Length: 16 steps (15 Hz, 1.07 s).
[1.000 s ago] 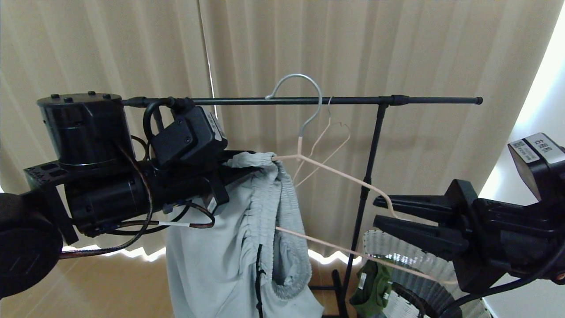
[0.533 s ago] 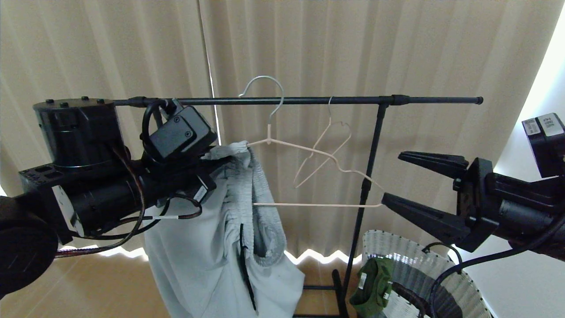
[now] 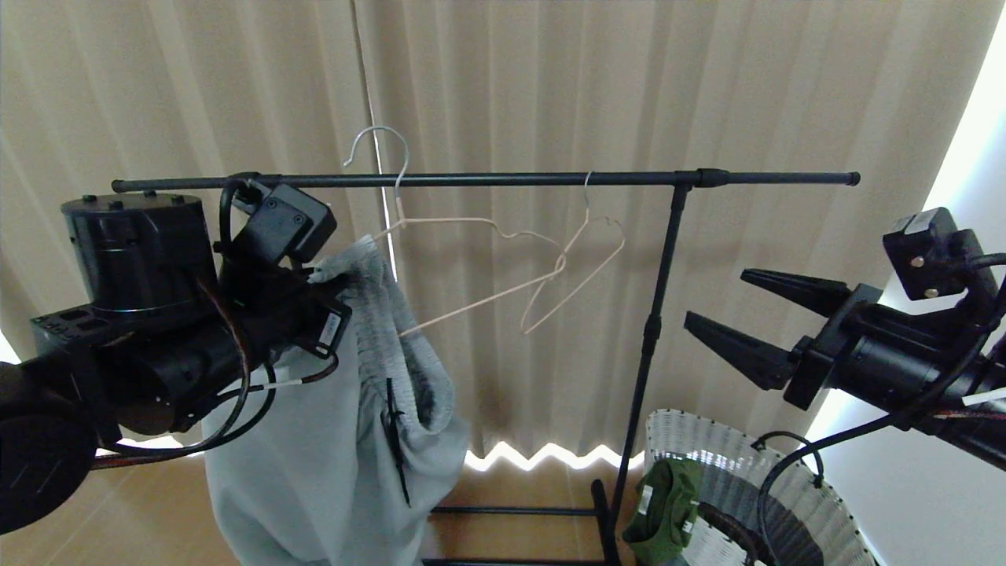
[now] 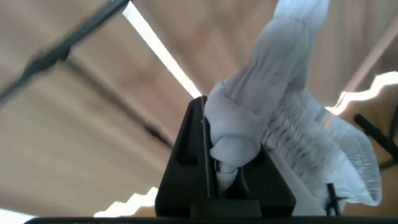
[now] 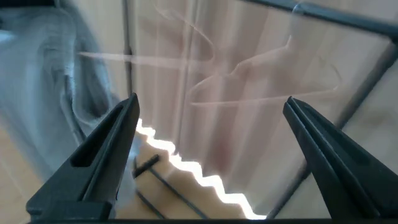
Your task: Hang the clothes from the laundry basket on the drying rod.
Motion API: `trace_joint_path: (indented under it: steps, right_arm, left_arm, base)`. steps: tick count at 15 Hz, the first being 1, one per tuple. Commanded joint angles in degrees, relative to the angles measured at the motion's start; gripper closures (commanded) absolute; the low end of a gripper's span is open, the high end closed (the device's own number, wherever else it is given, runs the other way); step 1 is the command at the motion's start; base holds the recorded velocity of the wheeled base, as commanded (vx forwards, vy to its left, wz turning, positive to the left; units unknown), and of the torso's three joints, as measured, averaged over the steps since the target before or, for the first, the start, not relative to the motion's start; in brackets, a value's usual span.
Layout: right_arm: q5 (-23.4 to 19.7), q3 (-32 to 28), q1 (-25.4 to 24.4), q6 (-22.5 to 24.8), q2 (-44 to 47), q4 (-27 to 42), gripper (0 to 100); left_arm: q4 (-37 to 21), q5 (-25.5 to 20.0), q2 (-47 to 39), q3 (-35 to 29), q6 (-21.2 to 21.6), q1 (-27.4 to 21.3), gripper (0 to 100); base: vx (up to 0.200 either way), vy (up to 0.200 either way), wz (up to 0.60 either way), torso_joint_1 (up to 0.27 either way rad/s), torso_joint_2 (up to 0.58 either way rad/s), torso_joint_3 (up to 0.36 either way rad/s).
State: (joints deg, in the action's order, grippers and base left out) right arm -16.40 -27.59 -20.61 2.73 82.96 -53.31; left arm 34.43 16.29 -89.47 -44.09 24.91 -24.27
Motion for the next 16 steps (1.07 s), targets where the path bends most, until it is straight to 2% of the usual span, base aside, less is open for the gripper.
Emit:
trace_joint_path:
  steps: [1,4,6,9,13,16]
  right_arm:
    - [0.8,0.0,-1.7,-0.2,2.6,-0.2,0]
    - [1.7,-0.3,-8.5,-4.0,4.3,-0.3,0]
    - [3.1,-0.6,-11.6,-5.4,6.7,-0.7,0]
    - [8.0,-3.3,-15.5,-5.5,10.9,-2.1,0]
    - [10.2,-5.7,-19.3,-5.7,14.6,-2.2,0]
    - [11.7,-8.4,-21.7,-7.0,17.0,-2.2,0]
  left_arm:
    - [0.5,0.3,-0.4,-0.2,-2.5,0.0,100]
    - [0.6,-0.1,0.1,-1.6,-12.1,-1.7,100]
    - [1.3,-0.9,1.0,-2.3,-14.8,-2.9,100]
    - [2.0,-7.6,3.4,-2.4,-15.1,-4.0,100]
    - [2.5,-9.2,3.1,-4.7,-15.1,-6.4,100]
    - [5.7,-9.2,2.4,-4.6,-15.0,-7.5,100]
  base:
    - [0.0,0.0,0.0,0.0,0.0,0.0]
    - [0.0,0.0,0.0,0.0,0.0,0.0]
    - [0.0,0.0,0.0,0.0,0.0,0.0]
    - [0.0,0.0,0.0,0.0,0.0,0.0]
    - [0.0,0.0,0.0,0.0,0.0,0.0]
    - [0.0,0.0,0.0,0.0,0.0,0.0]
